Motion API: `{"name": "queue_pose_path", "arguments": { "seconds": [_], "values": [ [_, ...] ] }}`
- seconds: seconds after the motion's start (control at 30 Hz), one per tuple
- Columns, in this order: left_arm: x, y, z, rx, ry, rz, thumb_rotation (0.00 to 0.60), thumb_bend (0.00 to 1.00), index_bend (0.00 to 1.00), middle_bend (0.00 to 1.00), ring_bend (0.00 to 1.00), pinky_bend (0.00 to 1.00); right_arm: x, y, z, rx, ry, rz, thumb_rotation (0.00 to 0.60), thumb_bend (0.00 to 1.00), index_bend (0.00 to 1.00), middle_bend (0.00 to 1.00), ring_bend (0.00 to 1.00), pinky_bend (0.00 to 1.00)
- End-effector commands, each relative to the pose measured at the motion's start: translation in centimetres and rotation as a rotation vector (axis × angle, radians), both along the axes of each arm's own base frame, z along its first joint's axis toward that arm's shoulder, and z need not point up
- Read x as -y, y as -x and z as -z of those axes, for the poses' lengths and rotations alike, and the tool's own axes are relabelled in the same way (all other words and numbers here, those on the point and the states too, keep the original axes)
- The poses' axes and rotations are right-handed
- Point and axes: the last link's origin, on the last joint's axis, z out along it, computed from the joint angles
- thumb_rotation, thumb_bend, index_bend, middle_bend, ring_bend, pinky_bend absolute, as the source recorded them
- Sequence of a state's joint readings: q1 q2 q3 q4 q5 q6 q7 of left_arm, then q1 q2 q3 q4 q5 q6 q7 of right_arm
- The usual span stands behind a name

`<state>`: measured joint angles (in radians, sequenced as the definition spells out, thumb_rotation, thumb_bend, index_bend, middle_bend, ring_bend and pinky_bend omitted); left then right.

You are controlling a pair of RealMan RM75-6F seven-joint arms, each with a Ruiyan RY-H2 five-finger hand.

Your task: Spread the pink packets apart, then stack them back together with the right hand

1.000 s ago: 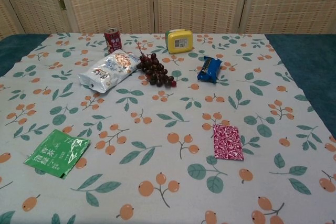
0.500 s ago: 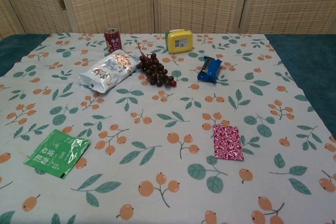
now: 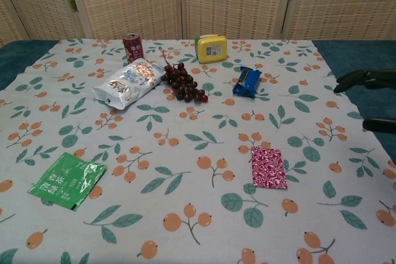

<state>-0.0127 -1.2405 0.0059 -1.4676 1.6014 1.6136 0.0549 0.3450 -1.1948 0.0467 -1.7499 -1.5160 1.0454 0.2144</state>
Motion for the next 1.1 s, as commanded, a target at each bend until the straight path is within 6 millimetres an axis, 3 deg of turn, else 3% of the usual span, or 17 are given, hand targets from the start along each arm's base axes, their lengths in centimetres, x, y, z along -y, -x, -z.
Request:
{"name": "queue_pose_path", "arguments": {
  "seconds": [0.03,0.43,0.7,1.1],
  "values": [
    [0.1,0.0,0.0,0.000,0.000,0.000,0.600,0.41,0.14,0.05,0.09,0.00,0.8,-1.2,1.8,-0.021,-0.053,-0.032,0.241,0.08,0.34,0.11,0.00,0.00],
    [0.1,-0.2,-0.1,0.004,0.004,0.011,0.600,0.41,0.15,0.05,0.09,0.00,2.2,-3.7,6.2,-0.156,-0.131,-0.145,0.241,0.08,0.39,0.09,0.00,0.00],
    [0.1,0.0,-0.1,0.005,0.005,0.003,0.600,0.41,0.15,0.05,0.09,0.00,2.9,-4.0,9.0,-0.249,-0.151,-0.196,0.235,0.08,0.39,0.08,0.00,0.00],
    [0.3,0.3,0.0,0.010,0.007,-0.004,0.600,0.41,0.15,0.05,0.09,0.00,3.0,-3.2,10.9,-0.288,-0.146,-0.174,0.234,0.08,0.33,0.01,0.00,0.00]
  ]
}}
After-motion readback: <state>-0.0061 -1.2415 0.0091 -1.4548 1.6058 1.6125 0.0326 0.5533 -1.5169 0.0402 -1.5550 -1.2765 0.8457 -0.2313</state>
